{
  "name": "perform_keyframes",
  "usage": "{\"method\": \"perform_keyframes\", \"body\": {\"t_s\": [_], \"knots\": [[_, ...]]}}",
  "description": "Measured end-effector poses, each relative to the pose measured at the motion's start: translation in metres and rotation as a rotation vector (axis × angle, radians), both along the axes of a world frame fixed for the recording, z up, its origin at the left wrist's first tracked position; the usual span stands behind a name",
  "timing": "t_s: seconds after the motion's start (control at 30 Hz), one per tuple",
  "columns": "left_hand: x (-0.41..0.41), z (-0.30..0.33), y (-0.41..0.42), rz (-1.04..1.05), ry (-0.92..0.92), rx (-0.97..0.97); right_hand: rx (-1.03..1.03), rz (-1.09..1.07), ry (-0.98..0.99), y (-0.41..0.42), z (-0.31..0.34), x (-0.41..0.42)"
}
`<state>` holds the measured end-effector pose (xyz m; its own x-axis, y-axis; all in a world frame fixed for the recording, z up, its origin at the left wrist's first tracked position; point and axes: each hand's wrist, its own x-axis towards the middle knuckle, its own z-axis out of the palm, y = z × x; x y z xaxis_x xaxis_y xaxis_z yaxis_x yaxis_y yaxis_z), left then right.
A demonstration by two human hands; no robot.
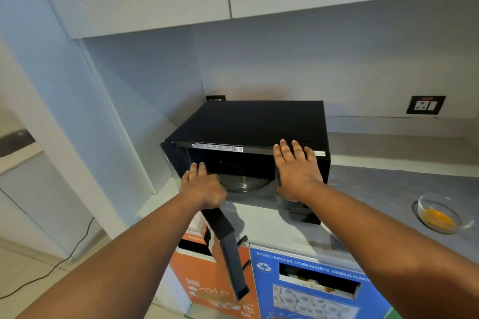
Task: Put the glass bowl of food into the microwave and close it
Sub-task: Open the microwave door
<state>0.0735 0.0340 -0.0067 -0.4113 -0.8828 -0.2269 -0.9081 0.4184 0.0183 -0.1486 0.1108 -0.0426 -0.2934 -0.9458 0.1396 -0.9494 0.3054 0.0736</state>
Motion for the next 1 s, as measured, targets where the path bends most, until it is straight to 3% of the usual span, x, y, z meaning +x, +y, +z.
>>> {"method": "perform_keyframes", "body": {"t_s": [0.33,1.0], "knots": [[0.063,-0.020,-0.036,0.238,-0.018,-0.178,-0.047,-0.022,0.018,-0.009,-0.008,0.009],[0.138,-0.042,-0.083,0.041,-0.149,-0.536,-0.065,-0.110,-0.001,-0.033,-0.006,0.045]]}}
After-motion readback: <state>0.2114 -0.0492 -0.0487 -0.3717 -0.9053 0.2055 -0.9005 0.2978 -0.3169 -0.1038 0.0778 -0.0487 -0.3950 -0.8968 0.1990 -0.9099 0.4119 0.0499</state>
